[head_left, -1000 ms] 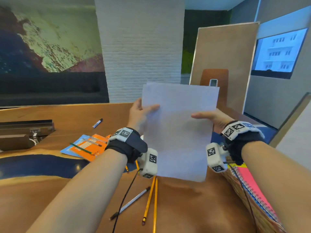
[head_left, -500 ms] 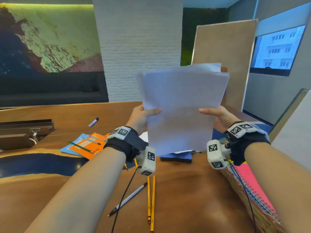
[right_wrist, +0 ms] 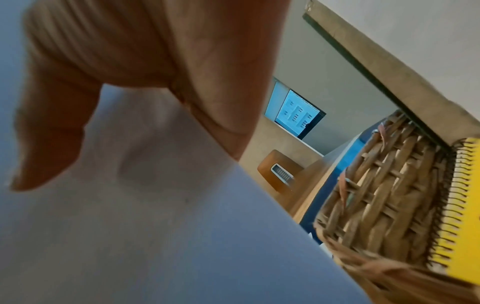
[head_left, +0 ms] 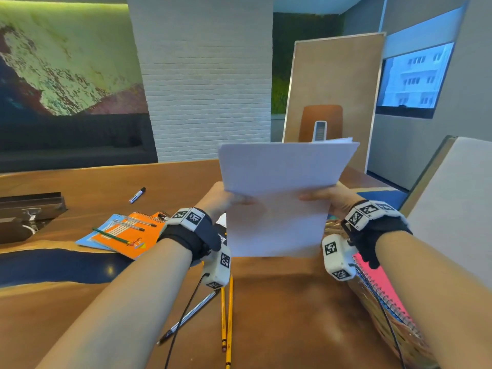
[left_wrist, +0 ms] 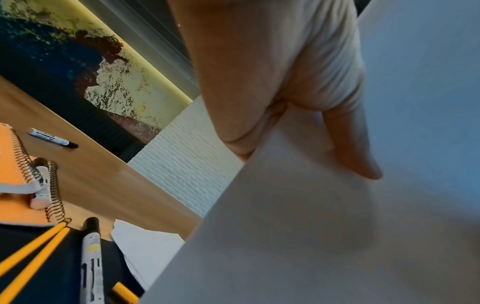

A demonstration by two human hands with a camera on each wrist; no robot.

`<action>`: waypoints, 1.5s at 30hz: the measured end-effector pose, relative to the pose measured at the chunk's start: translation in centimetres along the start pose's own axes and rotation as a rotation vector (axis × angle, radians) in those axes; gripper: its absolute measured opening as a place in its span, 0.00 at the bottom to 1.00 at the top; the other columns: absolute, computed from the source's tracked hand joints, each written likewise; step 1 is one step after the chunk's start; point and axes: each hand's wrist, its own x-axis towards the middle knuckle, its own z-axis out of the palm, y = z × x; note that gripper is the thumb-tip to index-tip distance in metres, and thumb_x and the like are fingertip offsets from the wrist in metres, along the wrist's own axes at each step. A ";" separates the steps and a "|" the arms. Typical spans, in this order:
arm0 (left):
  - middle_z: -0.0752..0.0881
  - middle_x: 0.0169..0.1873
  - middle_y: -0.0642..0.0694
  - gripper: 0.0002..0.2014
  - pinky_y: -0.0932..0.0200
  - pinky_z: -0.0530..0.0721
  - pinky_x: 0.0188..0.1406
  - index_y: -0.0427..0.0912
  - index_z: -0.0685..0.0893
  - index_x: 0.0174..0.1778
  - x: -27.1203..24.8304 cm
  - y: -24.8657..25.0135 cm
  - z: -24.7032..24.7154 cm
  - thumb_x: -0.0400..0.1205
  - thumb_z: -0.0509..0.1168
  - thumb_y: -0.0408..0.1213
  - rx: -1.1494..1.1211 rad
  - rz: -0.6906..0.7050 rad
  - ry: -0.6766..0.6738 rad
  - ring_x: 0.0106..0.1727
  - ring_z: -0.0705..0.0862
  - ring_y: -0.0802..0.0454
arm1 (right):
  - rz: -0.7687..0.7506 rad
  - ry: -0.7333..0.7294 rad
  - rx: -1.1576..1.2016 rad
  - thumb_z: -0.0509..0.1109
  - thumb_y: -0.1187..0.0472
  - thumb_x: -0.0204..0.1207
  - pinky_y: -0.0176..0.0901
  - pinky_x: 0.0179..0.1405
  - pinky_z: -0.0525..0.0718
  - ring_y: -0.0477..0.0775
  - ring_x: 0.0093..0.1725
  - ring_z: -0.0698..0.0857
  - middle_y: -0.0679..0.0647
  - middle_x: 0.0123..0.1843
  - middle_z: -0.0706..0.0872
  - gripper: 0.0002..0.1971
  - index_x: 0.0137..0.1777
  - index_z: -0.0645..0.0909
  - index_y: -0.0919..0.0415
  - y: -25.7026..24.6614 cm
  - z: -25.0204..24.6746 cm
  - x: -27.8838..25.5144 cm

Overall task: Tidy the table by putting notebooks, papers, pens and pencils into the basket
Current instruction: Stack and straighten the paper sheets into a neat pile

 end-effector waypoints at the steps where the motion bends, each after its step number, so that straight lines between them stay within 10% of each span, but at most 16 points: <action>1: 0.90 0.50 0.40 0.22 0.51 0.87 0.53 0.37 0.87 0.52 0.1 0.2 -0.1 0.62 0.78 0.22 -0.013 -0.016 -0.015 0.49 0.88 0.48 | -0.003 0.008 0.004 0.74 0.74 0.52 0.44 0.38 0.90 0.51 0.40 0.90 0.53 0.42 0.91 0.22 0.49 0.83 0.60 -0.3 0.0 -0.1; 7: 0.90 0.53 0.41 0.29 0.49 0.86 0.53 0.38 0.86 0.57 -1.0 -2.8 -0.1 0.58 0.80 0.28 0.070 -0.127 -0.112 0.55 0.88 0.45 | 0.141 -0.011 -0.116 0.79 0.78 0.58 0.55 0.58 0.84 0.60 0.54 0.86 0.58 0.51 0.89 0.23 0.52 0.83 0.60 2.5 -0.3 -1.0; 12: 0.90 0.50 0.42 0.21 0.48 0.86 0.52 0.38 0.87 0.52 0.3 -1.3 0.7 0.64 0.79 0.25 0.028 -0.101 0.006 0.53 0.88 0.43 | 0.141 0.085 -0.067 0.69 0.81 0.70 0.45 0.39 0.89 0.58 0.45 0.85 0.59 0.47 0.86 0.16 0.54 0.80 0.65 1.4 -0.1 -1.0; 15: 0.90 0.49 0.39 0.15 0.47 0.85 0.58 0.35 0.87 0.50 2.0 1.1 1.6 0.68 0.77 0.24 -0.012 -0.049 0.089 0.51 0.88 0.41 | 0.094 0.166 -0.150 0.70 0.78 0.71 0.50 0.45 0.87 0.53 0.43 0.84 0.59 0.49 0.84 0.12 0.51 0.80 0.64 -1.2 -0.6 -1.0; 23: 0.88 0.23 0.52 0.05 0.64 0.86 0.29 0.39 0.85 0.37 6.1 5.0 8.0 0.74 0.73 0.26 -0.074 0.059 0.080 0.25 0.86 0.57 | 0.029 0.491 -0.357 0.77 0.72 0.67 0.44 0.33 0.88 0.59 0.49 0.85 0.62 0.52 0.85 0.21 0.60 0.79 0.71 -5.5 -6.2 -3.4; 33: 0.88 0.44 0.43 0.08 0.54 0.85 0.46 0.38 0.85 0.51 8.4 7.9 19.6 0.77 0.71 0.31 -0.149 0.197 -0.010 0.41 0.86 0.48 | -0.068 0.764 -0.477 0.74 0.73 0.69 0.31 0.25 0.83 0.49 0.34 0.83 0.61 0.46 0.85 0.13 0.54 0.82 0.74 -8.8 -13.6 -9.6; 40: 0.88 0.47 0.39 0.07 0.48 0.84 0.53 0.38 0.85 0.49 8.7 6.4 26.7 0.76 0.72 0.30 -0.188 0.117 -0.213 0.45 0.86 0.44 | 0.153 0.836 -0.671 0.76 0.72 0.67 0.29 0.15 0.79 0.40 0.14 0.78 0.58 0.33 0.82 0.08 0.41 0.78 0.68 -8.5 -18.0 -14.5; 45: 0.87 0.48 0.42 0.15 0.61 0.87 0.41 0.32 0.83 0.60 9.1 5.4 30.4 0.78 0.70 0.30 -0.119 0.083 -0.379 0.42 0.86 0.51 | 0.246 0.903 -0.782 0.77 0.69 0.65 0.37 0.27 0.87 0.51 0.27 0.84 0.57 0.36 0.84 0.10 0.43 0.81 0.67 -8.1 -20.5 -17.1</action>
